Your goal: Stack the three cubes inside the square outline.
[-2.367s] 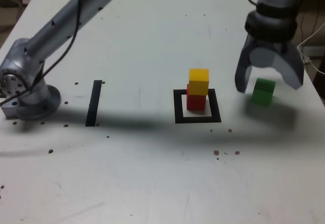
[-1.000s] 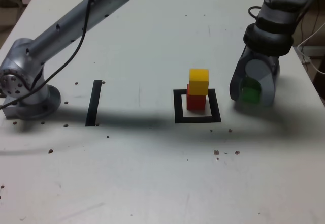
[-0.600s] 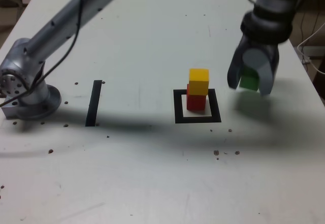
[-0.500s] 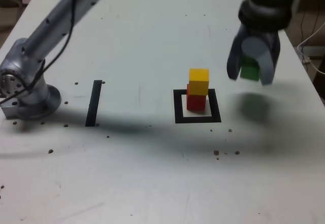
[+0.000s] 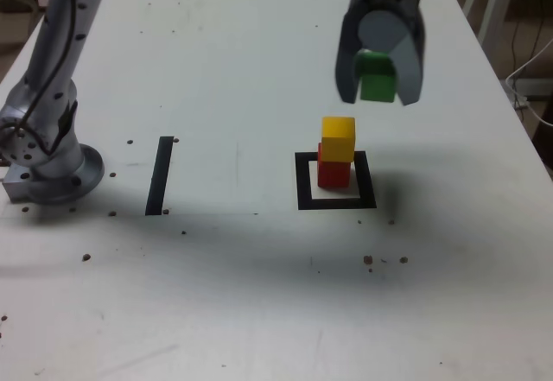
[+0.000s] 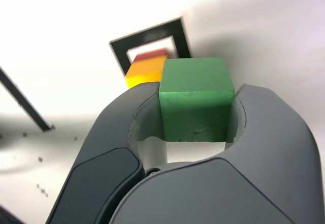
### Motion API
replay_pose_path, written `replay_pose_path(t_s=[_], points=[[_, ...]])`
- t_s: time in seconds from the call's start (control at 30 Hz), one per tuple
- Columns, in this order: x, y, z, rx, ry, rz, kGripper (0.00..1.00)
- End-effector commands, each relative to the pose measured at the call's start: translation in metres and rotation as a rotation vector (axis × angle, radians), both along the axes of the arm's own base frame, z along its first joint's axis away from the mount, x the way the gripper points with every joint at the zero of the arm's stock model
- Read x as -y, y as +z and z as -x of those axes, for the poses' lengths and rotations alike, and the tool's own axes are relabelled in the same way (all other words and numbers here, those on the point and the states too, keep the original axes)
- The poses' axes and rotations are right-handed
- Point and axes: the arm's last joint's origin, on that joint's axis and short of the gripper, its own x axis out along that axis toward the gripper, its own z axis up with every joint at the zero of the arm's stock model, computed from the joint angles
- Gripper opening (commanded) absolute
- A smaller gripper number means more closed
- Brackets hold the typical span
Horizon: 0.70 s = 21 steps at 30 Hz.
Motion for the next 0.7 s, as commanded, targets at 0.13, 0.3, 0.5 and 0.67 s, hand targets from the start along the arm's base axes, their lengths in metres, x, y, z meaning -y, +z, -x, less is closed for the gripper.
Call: replay_pose_path(t_s=[0.13, 0.3, 0.5, 0.67], points=[[0.007, 0.003, 0.021, -0.043, 0.052, 0.026, 0.28], [0.009, 0.001, 0.031, -0.064, 0.063, 0.055, 0.28], [0.01, -0.004, 0.036, -0.076, 0.071, 0.068, 0.28], [0.01, -0.007, 0.038, -0.08, 0.072, 0.072, 0.28]])
